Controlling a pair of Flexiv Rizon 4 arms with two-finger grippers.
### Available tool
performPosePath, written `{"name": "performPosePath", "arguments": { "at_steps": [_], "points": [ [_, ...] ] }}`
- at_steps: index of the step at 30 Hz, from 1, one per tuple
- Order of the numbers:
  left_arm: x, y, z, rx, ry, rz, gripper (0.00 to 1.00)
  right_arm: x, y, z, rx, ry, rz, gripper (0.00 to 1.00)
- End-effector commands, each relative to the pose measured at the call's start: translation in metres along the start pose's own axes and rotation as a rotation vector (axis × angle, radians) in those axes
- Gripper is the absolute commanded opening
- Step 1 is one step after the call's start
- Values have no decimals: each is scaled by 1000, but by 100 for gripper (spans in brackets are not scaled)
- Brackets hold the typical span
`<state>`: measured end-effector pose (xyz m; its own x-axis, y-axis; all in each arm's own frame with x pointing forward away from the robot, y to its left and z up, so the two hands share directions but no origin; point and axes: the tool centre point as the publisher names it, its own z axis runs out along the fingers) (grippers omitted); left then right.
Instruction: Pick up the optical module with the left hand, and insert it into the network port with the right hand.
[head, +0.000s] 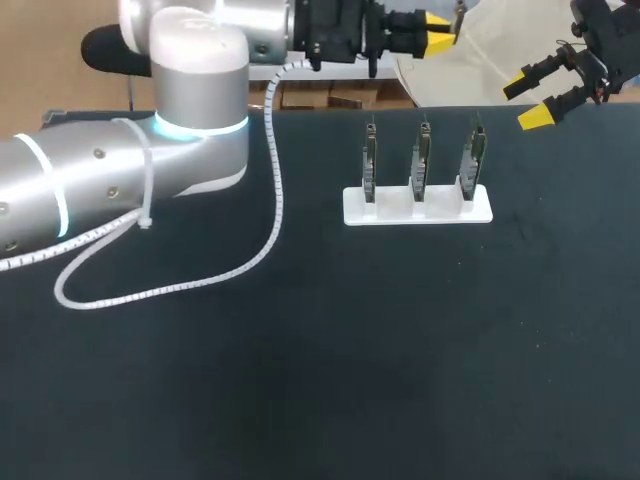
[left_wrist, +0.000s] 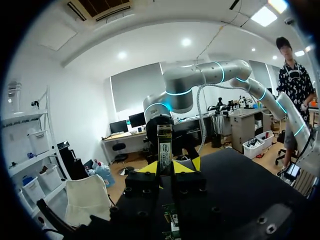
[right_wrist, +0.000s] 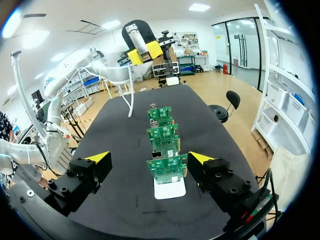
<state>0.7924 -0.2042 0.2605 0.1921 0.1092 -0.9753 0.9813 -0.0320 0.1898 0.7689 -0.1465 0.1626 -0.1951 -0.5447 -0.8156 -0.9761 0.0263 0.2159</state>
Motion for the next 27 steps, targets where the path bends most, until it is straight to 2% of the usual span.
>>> {"name": "performPosePath", "arguments": {
  "at_steps": [1, 14, 19, 27],
  "points": [
    [4, 6, 4, 10, -12, -40, 0, 0, 2, 0, 5, 0, -1, 100],
    [12, 6, 15, 2, 2, -98, 0, 0, 2, 0, 5, 0, -1, 100],
    [19, 3, 20, -17, -19, -144, 0, 0, 2, 0, 5, 0, -1, 100],
    [32, 0, 28, 15, 8, -171, 0, 0, 2, 0, 5, 0, -1, 100]
  ]
}}
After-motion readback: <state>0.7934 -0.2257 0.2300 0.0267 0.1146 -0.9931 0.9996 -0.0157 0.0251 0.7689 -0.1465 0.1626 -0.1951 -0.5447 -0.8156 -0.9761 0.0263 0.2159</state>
